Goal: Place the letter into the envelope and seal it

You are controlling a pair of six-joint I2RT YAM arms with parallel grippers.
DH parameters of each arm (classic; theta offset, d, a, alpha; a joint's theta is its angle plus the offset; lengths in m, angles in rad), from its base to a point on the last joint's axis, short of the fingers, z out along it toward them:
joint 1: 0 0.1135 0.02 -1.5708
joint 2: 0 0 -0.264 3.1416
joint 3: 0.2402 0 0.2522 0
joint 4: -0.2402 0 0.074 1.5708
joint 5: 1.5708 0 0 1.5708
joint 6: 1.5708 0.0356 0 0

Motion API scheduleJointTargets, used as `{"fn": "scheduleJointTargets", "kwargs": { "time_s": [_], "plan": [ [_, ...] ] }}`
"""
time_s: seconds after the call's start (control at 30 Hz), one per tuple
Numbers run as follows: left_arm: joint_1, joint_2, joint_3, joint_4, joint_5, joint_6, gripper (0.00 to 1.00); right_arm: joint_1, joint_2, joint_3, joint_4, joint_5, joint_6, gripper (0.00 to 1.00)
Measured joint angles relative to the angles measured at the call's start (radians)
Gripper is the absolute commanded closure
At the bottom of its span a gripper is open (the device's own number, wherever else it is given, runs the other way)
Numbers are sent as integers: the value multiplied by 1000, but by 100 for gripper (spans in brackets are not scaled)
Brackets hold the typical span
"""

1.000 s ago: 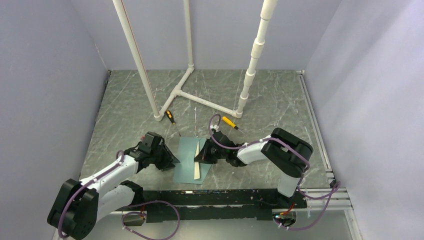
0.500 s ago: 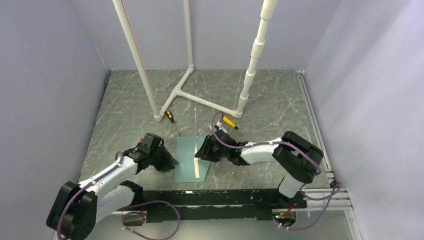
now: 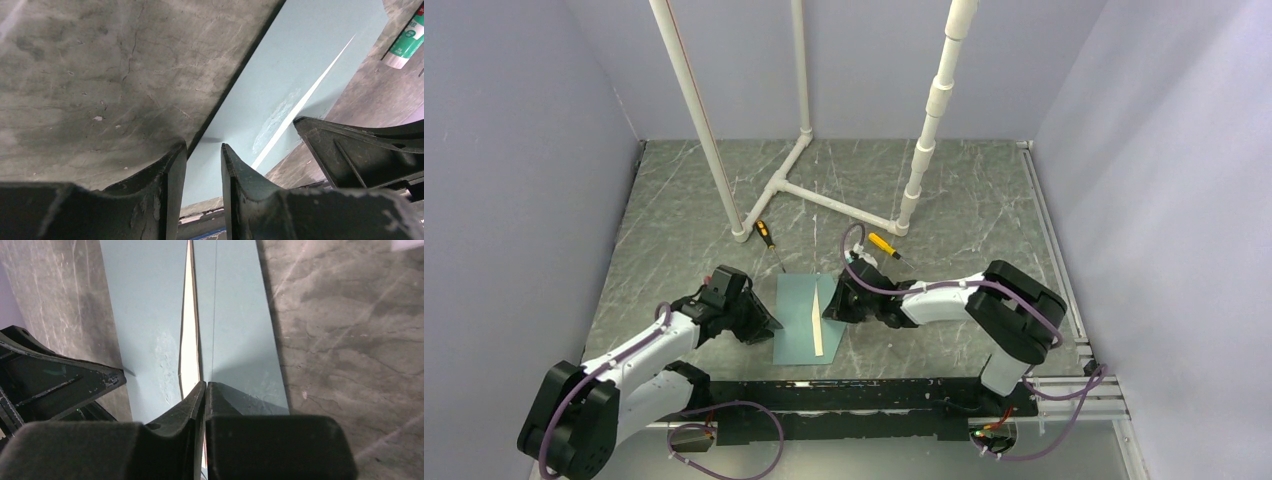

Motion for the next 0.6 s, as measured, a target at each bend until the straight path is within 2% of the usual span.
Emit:
{"fn": "scheduleJointTargets", "kwargs": {
  "time_s": [0.23, 0.6],
  "plan": [
    [0, 23, -1, 26, 16, 0, 65, 5, 50, 44, 2, -48, 2, 99],
    [0, 29, -4, 44, 29, -5, 66, 11, 73, 40, 54, -87, 24, 98]
  ]
}}
